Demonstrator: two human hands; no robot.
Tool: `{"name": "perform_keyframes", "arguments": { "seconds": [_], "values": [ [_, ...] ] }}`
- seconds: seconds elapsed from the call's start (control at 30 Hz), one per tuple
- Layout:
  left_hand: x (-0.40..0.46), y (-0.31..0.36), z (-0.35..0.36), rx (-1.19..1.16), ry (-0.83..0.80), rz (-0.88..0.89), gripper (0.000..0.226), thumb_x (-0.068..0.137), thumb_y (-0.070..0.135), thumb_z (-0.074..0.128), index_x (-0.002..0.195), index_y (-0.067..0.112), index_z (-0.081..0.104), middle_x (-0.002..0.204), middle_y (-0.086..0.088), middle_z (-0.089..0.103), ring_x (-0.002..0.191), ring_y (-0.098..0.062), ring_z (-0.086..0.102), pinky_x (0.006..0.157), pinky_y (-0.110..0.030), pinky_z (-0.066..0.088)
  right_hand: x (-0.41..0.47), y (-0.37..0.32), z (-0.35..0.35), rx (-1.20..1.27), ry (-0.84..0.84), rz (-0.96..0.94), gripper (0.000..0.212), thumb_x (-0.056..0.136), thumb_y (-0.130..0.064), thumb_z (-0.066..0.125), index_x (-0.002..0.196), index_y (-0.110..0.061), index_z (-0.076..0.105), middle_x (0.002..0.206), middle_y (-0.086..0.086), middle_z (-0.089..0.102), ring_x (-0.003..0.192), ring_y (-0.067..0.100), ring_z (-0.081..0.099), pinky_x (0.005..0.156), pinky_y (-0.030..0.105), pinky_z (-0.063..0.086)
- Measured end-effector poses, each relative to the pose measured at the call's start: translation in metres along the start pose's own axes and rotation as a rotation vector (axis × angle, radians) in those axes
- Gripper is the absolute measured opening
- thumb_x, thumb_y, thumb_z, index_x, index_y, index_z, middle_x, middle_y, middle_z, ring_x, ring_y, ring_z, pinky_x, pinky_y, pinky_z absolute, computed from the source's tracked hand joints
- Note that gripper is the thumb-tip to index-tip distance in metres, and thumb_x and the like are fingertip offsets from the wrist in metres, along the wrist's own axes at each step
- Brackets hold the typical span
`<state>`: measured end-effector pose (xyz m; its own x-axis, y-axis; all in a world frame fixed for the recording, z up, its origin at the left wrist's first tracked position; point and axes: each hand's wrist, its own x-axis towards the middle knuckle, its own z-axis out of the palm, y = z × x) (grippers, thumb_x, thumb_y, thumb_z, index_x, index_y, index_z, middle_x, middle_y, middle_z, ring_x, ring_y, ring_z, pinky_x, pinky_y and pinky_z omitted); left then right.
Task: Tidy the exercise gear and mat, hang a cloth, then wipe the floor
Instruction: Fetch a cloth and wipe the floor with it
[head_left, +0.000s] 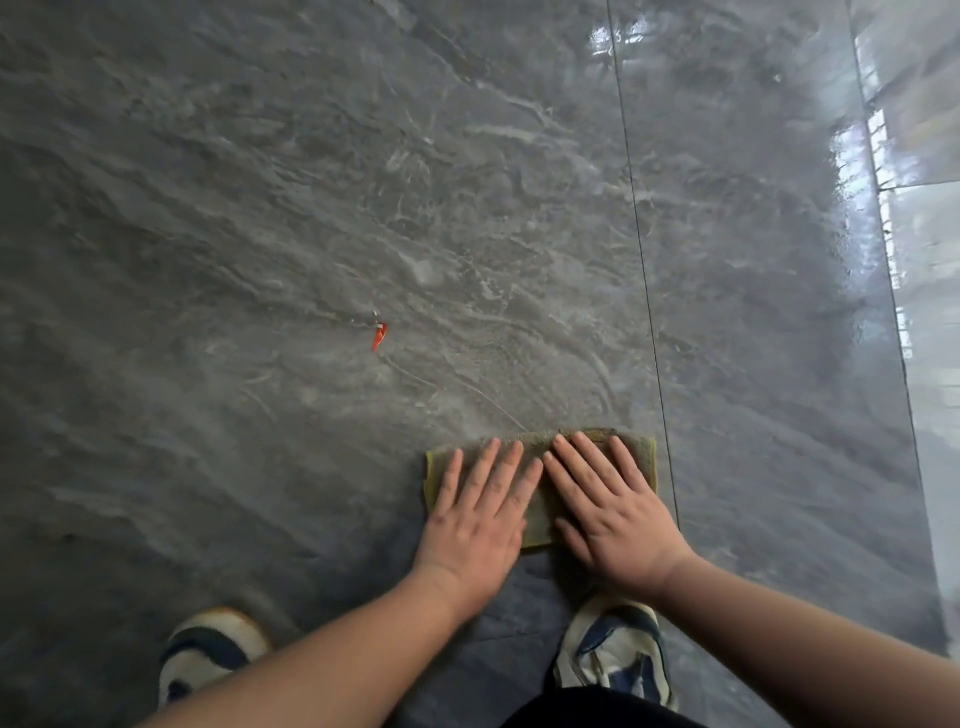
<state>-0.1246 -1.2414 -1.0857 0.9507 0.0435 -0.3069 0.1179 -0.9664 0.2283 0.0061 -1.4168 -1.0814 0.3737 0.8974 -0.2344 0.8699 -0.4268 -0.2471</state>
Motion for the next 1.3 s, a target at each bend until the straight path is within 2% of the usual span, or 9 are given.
{"name": "perform_keyframes", "arguments": {
  "seconds": [0.2, 0.37, 0.5, 0.77, 1.1, 1.3],
  "values": [
    [-0.010, -0.001, 0.005, 0.003, -0.059, -0.030, 0.070, 0.090, 0.045, 0.044, 0.153, 0.019, 0.029, 0.162, -0.009, 0.019, 0.149, -0.027, 0.022, 0.117, -0.054, 0.017, -0.002, 0.014, -0.002, -0.016, -0.057, -0.025, 0.072, 0.095, -0.046, 0.048, 0.156, -0.015, 0.023, 0.162, 0.006, 0.024, 0.152, 0.026, 0.013, 0.120, 0.053, 0.017],
    [0.006, -0.002, -0.001, 0.001, -0.016, -0.005, 0.068, 0.091, 0.042, 0.042, 0.152, 0.017, 0.029, 0.160, -0.008, 0.027, 0.148, -0.026, 0.023, 0.115, -0.053, 0.019, 0.000, 0.006, 0.001, -0.033, -0.020, -0.033, 0.072, 0.094, -0.048, 0.049, 0.155, -0.014, 0.027, 0.162, 0.006, 0.023, 0.151, 0.026, 0.016, 0.118, 0.055, 0.022],
    [0.007, -0.005, 0.007, -0.004, -0.018, -0.002, 0.067, 0.092, 0.041, 0.044, 0.152, 0.018, 0.028, 0.161, -0.004, 0.023, 0.148, -0.023, 0.023, 0.116, -0.049, 0.020, 0.003, 0.012, 0.003, -0.046, -0.060, -0.034, 0.075, 0.092, -0.051, 0.051, 0.155, -0.016, 0.028, 0.162, 0.004, 0.024, 0.151, 0.025, 0.017, 0.117, 0.055, 0.023],
    [0.019, -0.019, 0.004, -0.021, 0.016, -0.017, 0.070, 0.091, 0.042, 0.049, 0.154, 0.025, 0.026, 0.161, 0.001, 0.023, 0.149, -0.019, 0.022, 0.118, -0.047, 0.020, 0.015, 0.019, 0.001, -0.045, -0.016, -0.025, 0.070, 0.094, -0.049, 0.048, 0.155, -0.020, 0.028, 0.162, 0.000, 0.025, 0.151, 0.022, 0.019, 0.117, 0.052, 0.024],
    [0.083, -0.064, -0.030, -0.049, 0.045, -0.069, 0.071, 0.089, 0.044, 0.048, 0.155, 0.031, 0.024, 0.162, 0.002, 0.022, 0.149, -0.020, 0.020, 0.119, -0.051, 0.017, 0.094, 0.056, -0.026, -0.042, 0.008, -0.035, 0.071, 0.094, -0.053, 0.046, 0.156, -0.025, 0.024, 0.163, -0.003, 0.021, 0.151, 0.020, 0.016, 0.120, 0.051, 0.020],
    [0.127, -0.093, -0.052, -0.030, 0.033, -0.041, 0.071, 0.093, 0.056, 0.040, 0.156, 0.031, 0.018, 0.164, 0.001, 0.016, 0.151, -0.020, 0.011, 0.119, -0.054, 0.017, 0.138, 0.076, -0.041, -0.048, 0.025, -0.001, 0.071, 0.095, -0.054, 0.043, 0.156, -0.026, 0.022, 0.163, -0.004, 0.020, 0.152, 0.019, 0.014, 0.120, 0.053, 0.020]
  ]
}}
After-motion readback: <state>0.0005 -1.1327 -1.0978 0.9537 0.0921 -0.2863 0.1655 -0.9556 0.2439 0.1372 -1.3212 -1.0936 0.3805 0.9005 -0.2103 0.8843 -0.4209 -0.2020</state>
